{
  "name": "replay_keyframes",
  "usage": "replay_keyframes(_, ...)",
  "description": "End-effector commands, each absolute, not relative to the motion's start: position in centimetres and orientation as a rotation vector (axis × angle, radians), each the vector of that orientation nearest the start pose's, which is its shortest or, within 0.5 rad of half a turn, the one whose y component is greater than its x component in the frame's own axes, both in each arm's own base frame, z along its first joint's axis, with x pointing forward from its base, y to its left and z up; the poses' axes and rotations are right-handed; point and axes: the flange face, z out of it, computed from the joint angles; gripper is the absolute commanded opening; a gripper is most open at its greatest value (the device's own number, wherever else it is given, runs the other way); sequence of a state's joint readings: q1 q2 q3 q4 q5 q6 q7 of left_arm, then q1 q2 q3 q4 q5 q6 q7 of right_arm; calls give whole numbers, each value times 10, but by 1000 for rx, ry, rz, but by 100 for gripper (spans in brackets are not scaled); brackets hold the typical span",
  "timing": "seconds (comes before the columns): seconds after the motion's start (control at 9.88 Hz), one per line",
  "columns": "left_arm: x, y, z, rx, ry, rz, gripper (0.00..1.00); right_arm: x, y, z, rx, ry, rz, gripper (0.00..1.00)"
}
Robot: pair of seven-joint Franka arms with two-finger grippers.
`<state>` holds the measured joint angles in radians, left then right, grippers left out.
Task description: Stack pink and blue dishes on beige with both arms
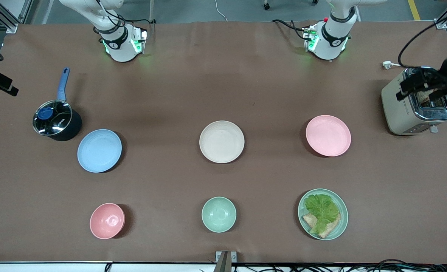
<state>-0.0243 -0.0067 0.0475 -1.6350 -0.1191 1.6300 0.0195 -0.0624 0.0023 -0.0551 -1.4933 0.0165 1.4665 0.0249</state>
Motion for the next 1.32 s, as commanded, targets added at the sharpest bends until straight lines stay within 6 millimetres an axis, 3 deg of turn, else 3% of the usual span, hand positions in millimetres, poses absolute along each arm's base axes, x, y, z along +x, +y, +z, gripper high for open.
replay_keyframes(0.0, 555, 4, 514, -3279, 65, 81, 100, 563, -94, 593, -3012, 192, 95, 100)
replay_keyframes(0.3, 568, 7, 407, -3267, 209, 243, 100, 587, -140, 483, -2917, 116, 114, 100)
replay_keyframes(0.61, 583, 9, 323, -3320, 296, 346, 100, 582, -174, 361, -2850, 17, 77, 100)
replay_keyframes(0.81, 581, 15, 273, -3332, 354, 372, 100, 571, -200, 286, -2751, -14, 40, 100)
replay_keyframes(0.91, 580, 18, 250, -3327, 380, 406, 99, 566, -207, 262, -2698, -5, 29, 100)
replay_keyframes(1.01, 576, 17, 228, -3321, 395, 469, 89, 565, -208, 246, -2682, -3, 38, 100)
replay_keyframes(1.11, 572, 17, 204, -3314, 416, 529, 88, 564, -211, 228, -2686, 29, 38, 100)
replay_keyframes(1.22, 573, 19, 194, -3311, 441, 516, 88, 560, -208, 210, -2682, 43, 28, 98)
